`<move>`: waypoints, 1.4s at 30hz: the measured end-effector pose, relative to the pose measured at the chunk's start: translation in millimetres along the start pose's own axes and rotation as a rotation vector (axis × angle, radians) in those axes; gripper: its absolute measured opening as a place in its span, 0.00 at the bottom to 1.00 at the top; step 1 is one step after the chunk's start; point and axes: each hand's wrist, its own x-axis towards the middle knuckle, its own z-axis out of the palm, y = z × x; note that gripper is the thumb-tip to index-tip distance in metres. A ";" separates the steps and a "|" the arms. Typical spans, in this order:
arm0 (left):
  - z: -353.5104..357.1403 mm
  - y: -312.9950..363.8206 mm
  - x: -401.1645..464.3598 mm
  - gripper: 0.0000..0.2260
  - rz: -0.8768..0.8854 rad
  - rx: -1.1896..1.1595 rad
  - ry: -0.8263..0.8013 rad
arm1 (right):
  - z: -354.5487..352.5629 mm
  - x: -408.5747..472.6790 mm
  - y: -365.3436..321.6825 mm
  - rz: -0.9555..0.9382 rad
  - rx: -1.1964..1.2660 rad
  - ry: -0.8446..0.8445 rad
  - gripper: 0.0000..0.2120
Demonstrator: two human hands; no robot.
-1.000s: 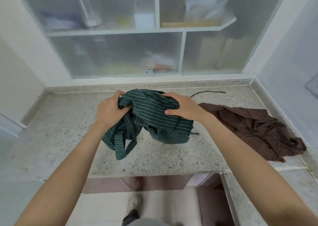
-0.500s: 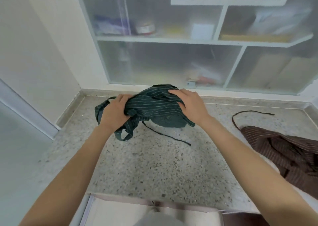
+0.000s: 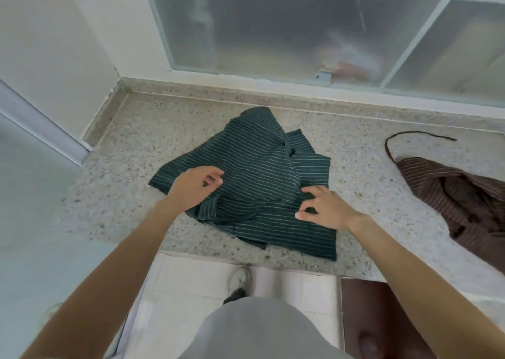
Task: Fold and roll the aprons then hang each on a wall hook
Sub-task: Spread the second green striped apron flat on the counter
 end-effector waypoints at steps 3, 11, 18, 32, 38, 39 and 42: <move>16.7 -18.7 9.0 0.13 0.012 0.072 0.083 | 5.4 5.3 -7.3 0.003 0.030 0.116 0.19; 46.2 -52.2 53.2 0.27 0.047 0.296 -0.217 | 28.3 69.6 -44.3 0.079 -0.027 0.106 0.30; 50.9 -53.5 39.7 0.29 -0.114 0.617 -0.413 | 60.4 70.3 -43.9 0.157 0.098 -0.064 0.30; 29.6 -35.1 122.3 0.19 0.450 0.308 -0.038 | 23.8 89.0 -44.0 0.274 -0.057 0.107 0.38; 47.2 -31.8 174.5 0.29 0.275 0.572 -0.413 | 39.4 87.3 -19.6 0.258 -0.125 -0.105 0.48; 48.5 -37.3 173.5 0.29 0.220 0.614 -0.453 | 37.0 88.7 -11.1 0.266 -0.132 -0.095 0.47; 44.6 -49.1 161.8 0.31 0.064 0.675 -0.482 | 17.8 104.1 14.9 0.372 -0.256 0.002 0.39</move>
